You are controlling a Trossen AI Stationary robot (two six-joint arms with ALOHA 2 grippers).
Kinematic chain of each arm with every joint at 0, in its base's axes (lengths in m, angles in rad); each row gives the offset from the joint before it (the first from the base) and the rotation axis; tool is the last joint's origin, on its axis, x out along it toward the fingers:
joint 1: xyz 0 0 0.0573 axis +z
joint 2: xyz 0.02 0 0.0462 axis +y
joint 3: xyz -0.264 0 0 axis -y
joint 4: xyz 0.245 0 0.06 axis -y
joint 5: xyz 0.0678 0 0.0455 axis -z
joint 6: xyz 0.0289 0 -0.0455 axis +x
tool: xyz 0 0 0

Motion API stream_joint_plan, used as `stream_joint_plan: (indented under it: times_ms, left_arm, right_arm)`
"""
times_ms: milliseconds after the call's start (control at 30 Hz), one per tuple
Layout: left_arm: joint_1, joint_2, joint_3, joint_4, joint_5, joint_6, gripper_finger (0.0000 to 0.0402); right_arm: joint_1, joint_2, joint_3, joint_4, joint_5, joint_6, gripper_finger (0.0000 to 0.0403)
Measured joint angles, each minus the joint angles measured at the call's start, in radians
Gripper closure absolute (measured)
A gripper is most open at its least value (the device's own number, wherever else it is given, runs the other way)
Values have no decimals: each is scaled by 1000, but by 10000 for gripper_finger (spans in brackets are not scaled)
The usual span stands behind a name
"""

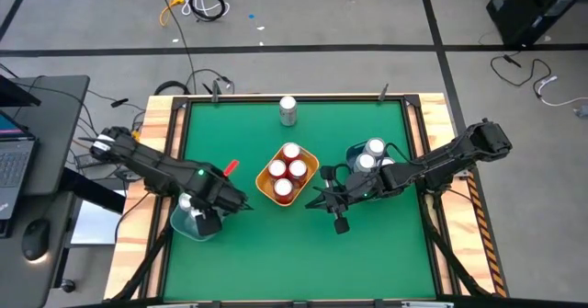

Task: Sort soda cans
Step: Put the left white soda can into the green bin

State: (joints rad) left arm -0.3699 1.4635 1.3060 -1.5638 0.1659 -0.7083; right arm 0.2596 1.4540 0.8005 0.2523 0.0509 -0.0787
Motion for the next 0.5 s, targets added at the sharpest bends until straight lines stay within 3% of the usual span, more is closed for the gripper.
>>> stream_joint_plan:
  times_ms: [500]
  left_arm:
    - [-6,115,-2,26,15,52,165]
  right_arm:
    - [1,0,0,-7,0,8,402]
